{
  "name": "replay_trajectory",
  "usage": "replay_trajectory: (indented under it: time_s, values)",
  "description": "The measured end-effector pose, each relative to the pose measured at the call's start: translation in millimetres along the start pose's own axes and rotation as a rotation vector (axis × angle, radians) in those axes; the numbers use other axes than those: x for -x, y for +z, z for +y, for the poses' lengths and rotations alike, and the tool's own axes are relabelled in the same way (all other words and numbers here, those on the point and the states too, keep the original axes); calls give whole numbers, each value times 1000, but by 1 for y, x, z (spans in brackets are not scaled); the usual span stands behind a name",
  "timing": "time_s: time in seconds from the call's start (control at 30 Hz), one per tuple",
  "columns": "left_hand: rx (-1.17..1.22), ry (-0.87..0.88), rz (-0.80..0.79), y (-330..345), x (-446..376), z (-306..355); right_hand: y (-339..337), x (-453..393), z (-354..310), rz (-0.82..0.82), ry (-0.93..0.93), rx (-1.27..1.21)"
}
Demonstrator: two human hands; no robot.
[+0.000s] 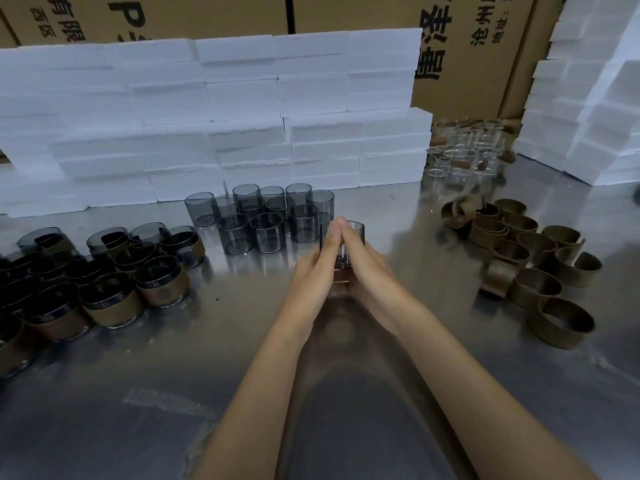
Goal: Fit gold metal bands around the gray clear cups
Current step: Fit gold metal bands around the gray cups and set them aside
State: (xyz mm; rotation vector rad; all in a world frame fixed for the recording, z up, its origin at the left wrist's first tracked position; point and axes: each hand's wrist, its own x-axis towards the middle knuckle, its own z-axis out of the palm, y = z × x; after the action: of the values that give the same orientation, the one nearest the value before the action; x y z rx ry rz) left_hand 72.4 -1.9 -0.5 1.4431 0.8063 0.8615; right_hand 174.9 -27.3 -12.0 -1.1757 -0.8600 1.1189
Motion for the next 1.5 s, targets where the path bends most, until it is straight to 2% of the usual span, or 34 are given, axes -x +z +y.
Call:
replay_trajectory:
  time_s: [0.1,0.27,0.43,0.57,0.67,0.77,0.9,0.97,1.17,1.33,1.5]
  values:
    - [-51,13,4,0,-3,-6,-4,-1,-2,71,-46,93]
    - [4,8,52,-2,-4,-9,2,0,0,220,-153,279]
    - [83,72,236,-7,-6,-12,-2,-4,4,276,-148,153]
    - [67,184,285,-13,-8,-13,-4,-6,7,326,-203,129]
    - [102,132,304,-15,-9,-12,-6,-4,6,326,-234,101]
    - [174,36,275,-13,-7,-8,-3,-2,3,307,-190,70]
    - [228,-33,133,-5,-3,-4,5,1,2,138,-58,14]
    - [229,-29,101,-6,-2,-4,7,4,1,98,-57,13]
    - [207,-9,56,-10,-4,-4,10,6,-1,170,-184,162]
    - [243,-35,31,-16,-4,-4,7,5,-4,158,-161,95]
    - [271,-1,82,-16,-2,-2,0,5,-7,221,-183,40]
